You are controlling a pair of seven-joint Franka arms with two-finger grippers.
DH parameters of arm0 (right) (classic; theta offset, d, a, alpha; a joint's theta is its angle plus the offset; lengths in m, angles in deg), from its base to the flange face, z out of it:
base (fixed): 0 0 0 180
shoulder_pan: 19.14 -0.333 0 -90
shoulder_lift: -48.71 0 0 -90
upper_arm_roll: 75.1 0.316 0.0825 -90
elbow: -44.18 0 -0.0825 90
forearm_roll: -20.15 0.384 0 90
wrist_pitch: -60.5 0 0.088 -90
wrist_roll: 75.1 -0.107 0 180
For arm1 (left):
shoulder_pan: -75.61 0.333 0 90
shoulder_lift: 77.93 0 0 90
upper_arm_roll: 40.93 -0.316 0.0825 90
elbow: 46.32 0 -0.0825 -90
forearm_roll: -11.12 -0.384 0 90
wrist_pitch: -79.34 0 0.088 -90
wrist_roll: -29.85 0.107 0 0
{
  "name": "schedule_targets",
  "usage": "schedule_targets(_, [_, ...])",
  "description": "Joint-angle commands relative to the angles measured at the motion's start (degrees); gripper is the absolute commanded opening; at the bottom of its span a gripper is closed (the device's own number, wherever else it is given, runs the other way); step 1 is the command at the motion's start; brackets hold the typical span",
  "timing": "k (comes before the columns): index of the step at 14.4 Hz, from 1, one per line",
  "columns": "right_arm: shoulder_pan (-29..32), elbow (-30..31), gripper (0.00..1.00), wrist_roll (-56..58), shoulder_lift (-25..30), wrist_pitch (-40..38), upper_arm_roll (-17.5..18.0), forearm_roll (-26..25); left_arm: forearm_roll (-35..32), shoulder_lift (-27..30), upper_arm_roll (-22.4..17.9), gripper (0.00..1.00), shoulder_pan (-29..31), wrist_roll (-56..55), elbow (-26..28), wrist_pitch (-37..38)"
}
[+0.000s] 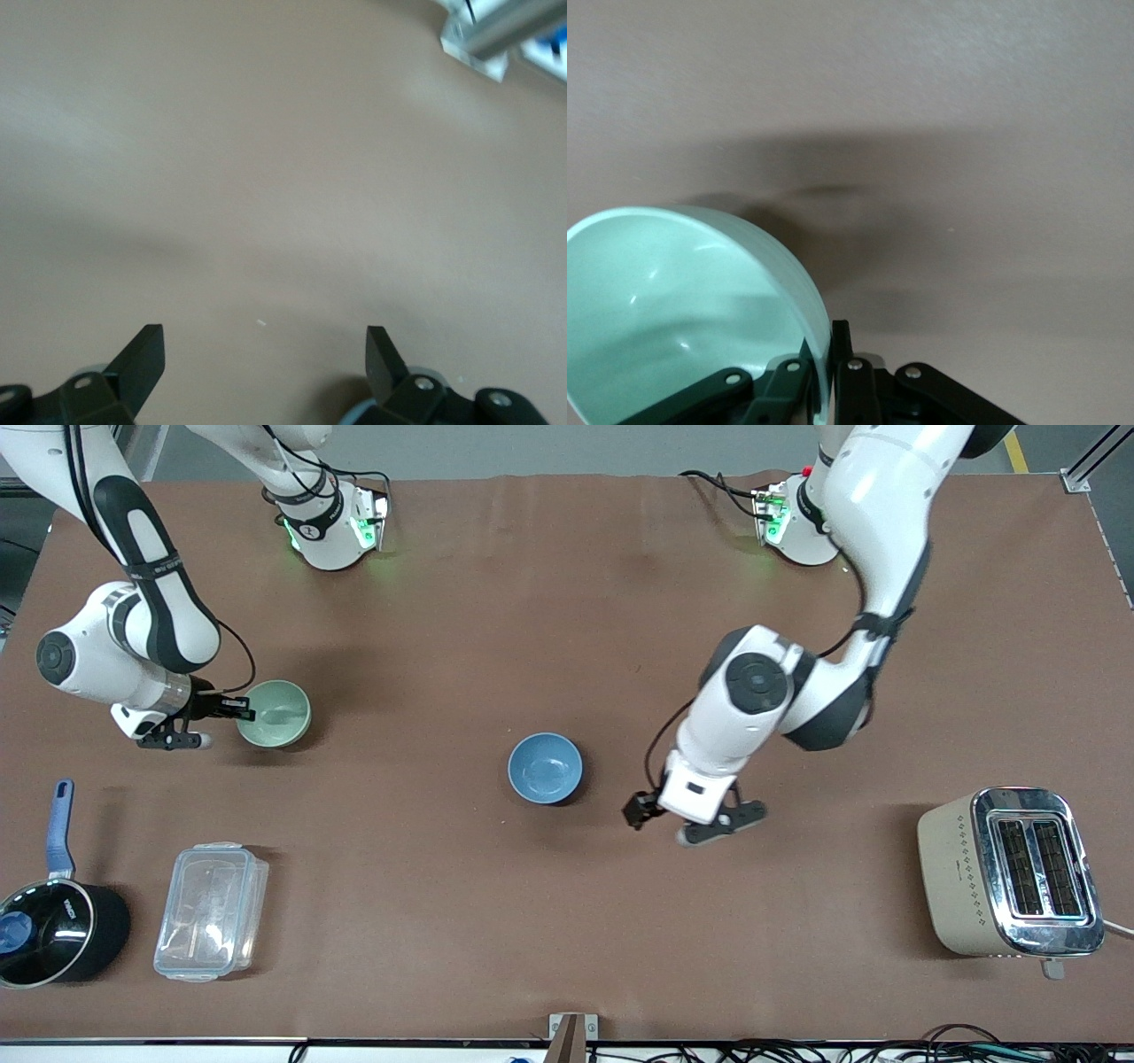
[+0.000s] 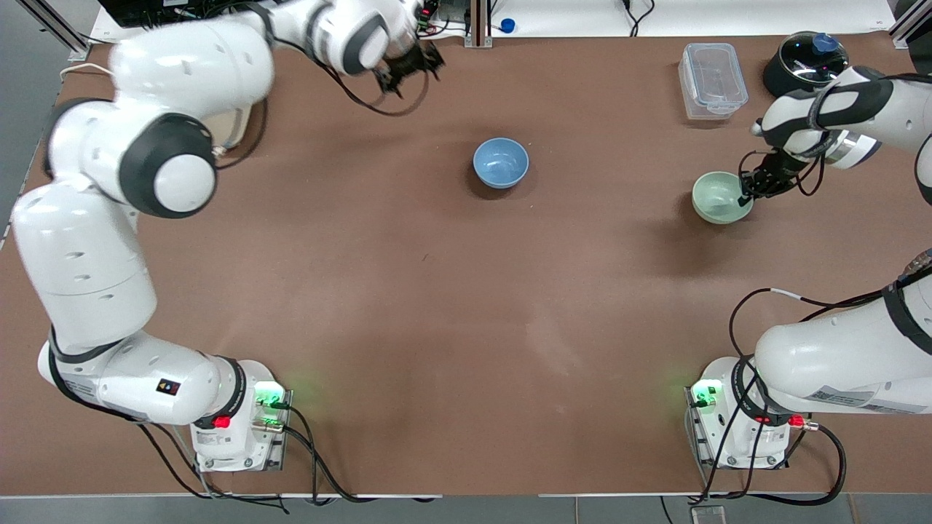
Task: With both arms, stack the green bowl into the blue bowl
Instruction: 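Release the blue bowl and raise the left gripper while the right lifts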
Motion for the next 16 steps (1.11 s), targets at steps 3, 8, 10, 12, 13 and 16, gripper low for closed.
schedule_targets(3, [-4.8,-4.7,0.02,-7.7,1.3,-5.6,0.0,1.3,-3.2,10.1,0.2,1.0,6.5,8.8,1.5,10.8])
schedule_targets(8, [-18.8,-12.3,0.02,-28.1,2.9,-13.0,0.0,1.3,-2.5,18.5,0.4,1.0,14.0,24.4,1.5,22.3])
schedule_targets(10, [-25.7,-16.8,0.02,-39.4,2.6,-13.5,0.0,1.3,-2.2,21.8,0.4,1.0,16.7,32.5,1.5,26.5])
schedule_targets(12, [-33.0,-21.4,0.02,-50.0,1.9,-13.3,-0.1,1.3,-2.1,24.6,0.4,1.0,18.7,37.0,1.6,30.7])
schedule_targets(13, [-36.7,-24.8,0.01,-55.7,0.0,-13.4,-0.1,1.3,-1.4,25.5,0.5,1.0,19.8,39.5,1.6,31.8])
schedule_targets(16, [-42.4,-30.5,0.01,-64.1,-5.1,-12.7,-0.1,1.3,4.1,29.9,-5.5,1.0,18.2,48.3,3.9,33.9])
